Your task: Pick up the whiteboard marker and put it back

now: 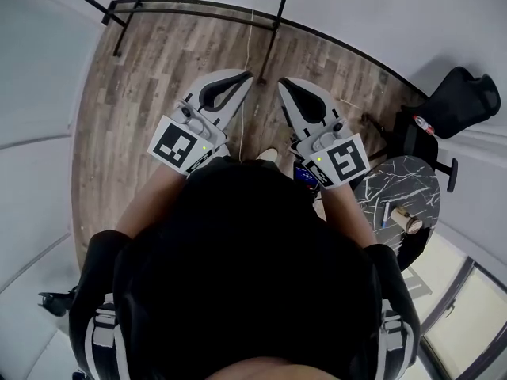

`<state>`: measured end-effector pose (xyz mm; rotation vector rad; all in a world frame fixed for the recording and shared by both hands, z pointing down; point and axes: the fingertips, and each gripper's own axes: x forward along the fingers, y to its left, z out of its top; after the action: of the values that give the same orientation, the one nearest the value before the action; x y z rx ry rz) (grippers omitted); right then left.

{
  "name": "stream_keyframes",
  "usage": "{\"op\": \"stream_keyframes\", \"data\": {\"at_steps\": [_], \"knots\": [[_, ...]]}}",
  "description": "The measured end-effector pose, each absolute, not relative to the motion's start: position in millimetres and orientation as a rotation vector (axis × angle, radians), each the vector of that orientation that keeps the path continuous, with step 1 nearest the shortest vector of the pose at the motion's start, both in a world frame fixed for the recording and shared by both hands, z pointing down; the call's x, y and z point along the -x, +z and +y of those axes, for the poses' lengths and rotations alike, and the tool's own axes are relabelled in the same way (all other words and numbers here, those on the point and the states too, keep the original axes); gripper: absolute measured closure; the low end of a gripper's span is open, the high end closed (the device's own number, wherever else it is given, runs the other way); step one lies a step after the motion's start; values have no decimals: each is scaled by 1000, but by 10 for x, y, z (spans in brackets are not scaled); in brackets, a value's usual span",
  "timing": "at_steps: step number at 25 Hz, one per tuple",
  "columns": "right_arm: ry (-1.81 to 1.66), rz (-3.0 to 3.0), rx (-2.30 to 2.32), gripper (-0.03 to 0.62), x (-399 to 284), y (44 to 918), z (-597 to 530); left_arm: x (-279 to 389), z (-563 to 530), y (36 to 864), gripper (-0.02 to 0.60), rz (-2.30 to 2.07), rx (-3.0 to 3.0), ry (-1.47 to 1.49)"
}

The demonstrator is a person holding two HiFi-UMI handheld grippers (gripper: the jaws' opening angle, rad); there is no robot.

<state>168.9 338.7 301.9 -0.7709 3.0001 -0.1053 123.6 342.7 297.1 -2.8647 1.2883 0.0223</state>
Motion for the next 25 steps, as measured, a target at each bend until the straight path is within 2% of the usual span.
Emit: {"op": "stream_keyframes", "data": {"at_steps": [13, 25], "knots": [[-142, 3031, 679, 600, -1830, 3171, 3381, -1486, 3457, 3100, 578, 1377, 2842, 3], [-131, 3042, 743, 600, -1298, 3212, 2639, -979, 2684, 3146, 578, 1325, 2862, 39]]}}
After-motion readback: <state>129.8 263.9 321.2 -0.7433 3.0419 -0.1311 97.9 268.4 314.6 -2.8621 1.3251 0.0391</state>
